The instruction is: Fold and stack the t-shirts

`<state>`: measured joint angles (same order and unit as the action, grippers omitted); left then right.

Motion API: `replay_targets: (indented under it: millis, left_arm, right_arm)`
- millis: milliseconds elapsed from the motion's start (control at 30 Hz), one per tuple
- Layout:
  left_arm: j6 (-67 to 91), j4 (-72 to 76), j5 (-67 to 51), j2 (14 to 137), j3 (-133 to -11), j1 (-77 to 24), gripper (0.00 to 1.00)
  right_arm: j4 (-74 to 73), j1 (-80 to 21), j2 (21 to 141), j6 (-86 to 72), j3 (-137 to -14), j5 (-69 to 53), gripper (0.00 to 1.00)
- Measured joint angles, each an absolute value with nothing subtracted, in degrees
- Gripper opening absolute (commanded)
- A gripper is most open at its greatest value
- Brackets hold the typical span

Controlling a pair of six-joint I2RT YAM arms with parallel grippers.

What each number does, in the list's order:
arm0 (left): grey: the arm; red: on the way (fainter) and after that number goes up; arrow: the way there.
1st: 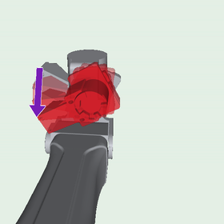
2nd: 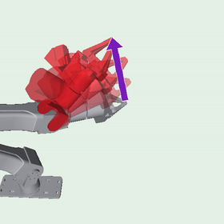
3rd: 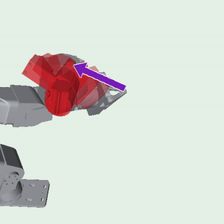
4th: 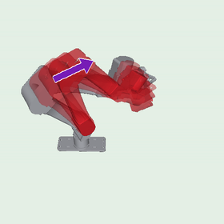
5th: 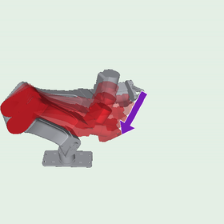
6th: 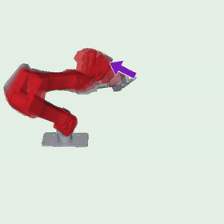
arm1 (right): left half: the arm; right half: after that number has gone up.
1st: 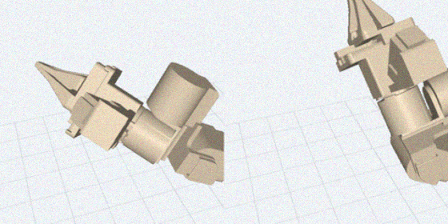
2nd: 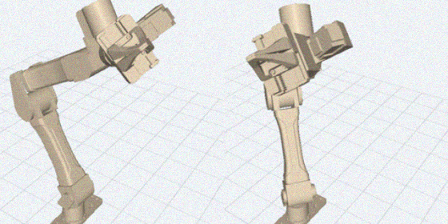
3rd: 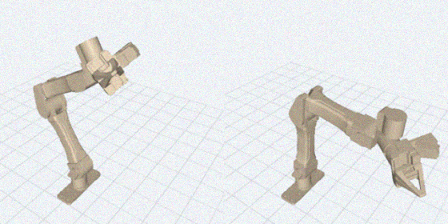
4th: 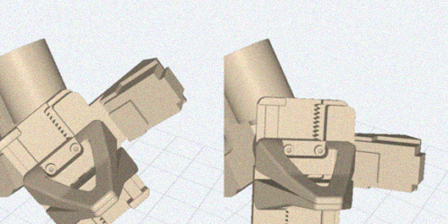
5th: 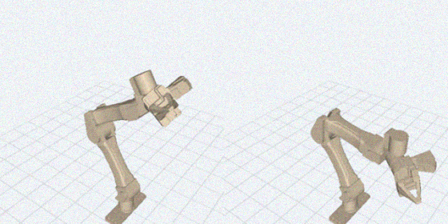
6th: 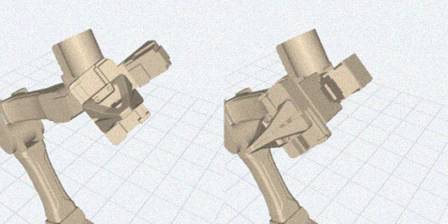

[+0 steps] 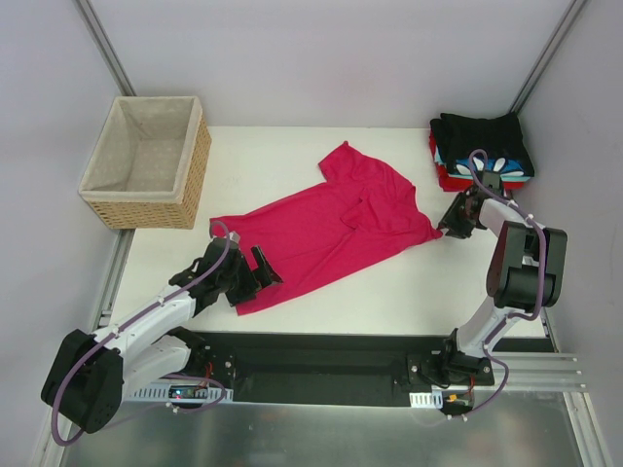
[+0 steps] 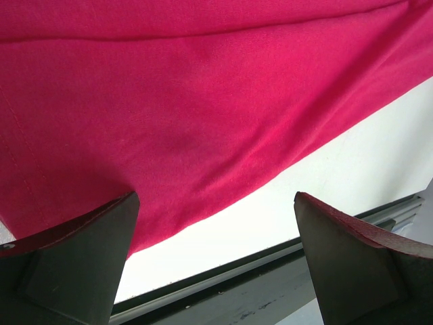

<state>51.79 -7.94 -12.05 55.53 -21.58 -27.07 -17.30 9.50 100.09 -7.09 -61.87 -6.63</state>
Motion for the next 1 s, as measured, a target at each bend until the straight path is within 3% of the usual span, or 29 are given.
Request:
replay_targets:
  millis: [767,933,967,1000]
  left_arm:
    - [51.7,-7.9,-12.1,55.6,-21.6,-27.1,0.99]
    - [51.7,-7.9,-12.1,54.7,-21.6,-27.1,0.99]
    - [51.7,-7.9,-12.1,54.4,-21.6,-27.1,0.99]
    - [51.7,-7.9,-12.1,54.2,-21.6,-27.1,0.99]
  right_arm:
    - [-17.3,7.7,100.0,-7.9,-61.1,-6.5,0.33]
    - [-17.4,7.3,99.5,-8.3,-60.5,-6.3,0.17]
    - [-17.5,7.3,99.3,-8.3,-60.4,-6.2,0.12]
    - [-17.6,7.3,99.3,-8.4,-60.4,-6.2,0.01]
